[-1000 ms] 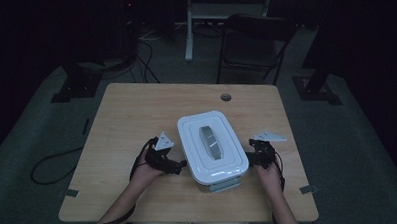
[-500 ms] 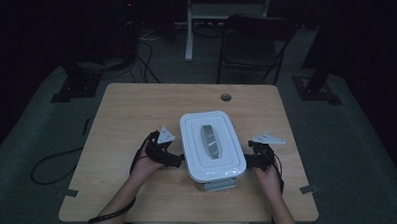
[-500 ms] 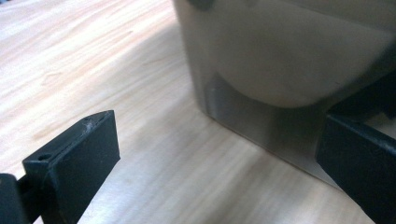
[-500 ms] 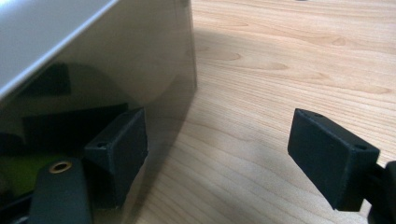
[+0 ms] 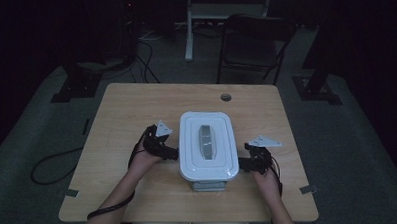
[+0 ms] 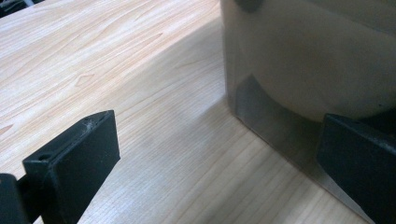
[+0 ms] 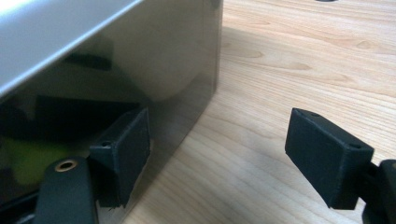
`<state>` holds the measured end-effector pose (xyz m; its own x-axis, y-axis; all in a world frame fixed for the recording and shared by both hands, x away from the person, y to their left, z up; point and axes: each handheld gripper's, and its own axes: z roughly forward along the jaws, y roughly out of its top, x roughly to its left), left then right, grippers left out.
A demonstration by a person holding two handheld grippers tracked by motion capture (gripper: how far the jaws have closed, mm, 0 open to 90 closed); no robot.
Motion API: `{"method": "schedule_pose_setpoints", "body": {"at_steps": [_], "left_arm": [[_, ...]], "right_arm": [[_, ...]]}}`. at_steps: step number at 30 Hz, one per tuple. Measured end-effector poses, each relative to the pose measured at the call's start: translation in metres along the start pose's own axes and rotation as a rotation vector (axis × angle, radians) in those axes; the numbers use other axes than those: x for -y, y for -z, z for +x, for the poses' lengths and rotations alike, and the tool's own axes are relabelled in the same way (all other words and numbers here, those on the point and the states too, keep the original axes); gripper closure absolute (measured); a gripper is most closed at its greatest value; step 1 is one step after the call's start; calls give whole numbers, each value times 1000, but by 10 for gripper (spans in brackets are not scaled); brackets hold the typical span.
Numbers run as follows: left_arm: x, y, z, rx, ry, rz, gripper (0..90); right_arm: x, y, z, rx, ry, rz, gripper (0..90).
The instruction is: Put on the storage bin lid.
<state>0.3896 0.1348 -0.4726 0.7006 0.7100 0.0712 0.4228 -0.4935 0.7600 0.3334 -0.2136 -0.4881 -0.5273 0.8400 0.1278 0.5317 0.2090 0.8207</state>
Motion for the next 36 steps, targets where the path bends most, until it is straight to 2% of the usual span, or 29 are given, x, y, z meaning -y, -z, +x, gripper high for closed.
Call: {"method": "schedule_pose_setpoints", "body": {"at_steps": [5,10,12,16,21,36], "left_arm": [[2,1,2,3,17,-7,5],[4,5,3,13,22,-8,5],[6,6,3,17,28,-11,5],[11,12,3,23,32,-14,5],[16,20,5,45,55,-26,5],[26,33,4,63,67,-27,5]], "right_arm": [[0,0,1,-9,16,-3,209],[1,0,-2,-29,-9,-1,170],[1,0,-4,-21,-20,-2,144],[0,0,-5,23,-25,-4,144],[2,2,-9,49,-50,-19,144],[3,5,-12,84,-49,-19,143]]}}
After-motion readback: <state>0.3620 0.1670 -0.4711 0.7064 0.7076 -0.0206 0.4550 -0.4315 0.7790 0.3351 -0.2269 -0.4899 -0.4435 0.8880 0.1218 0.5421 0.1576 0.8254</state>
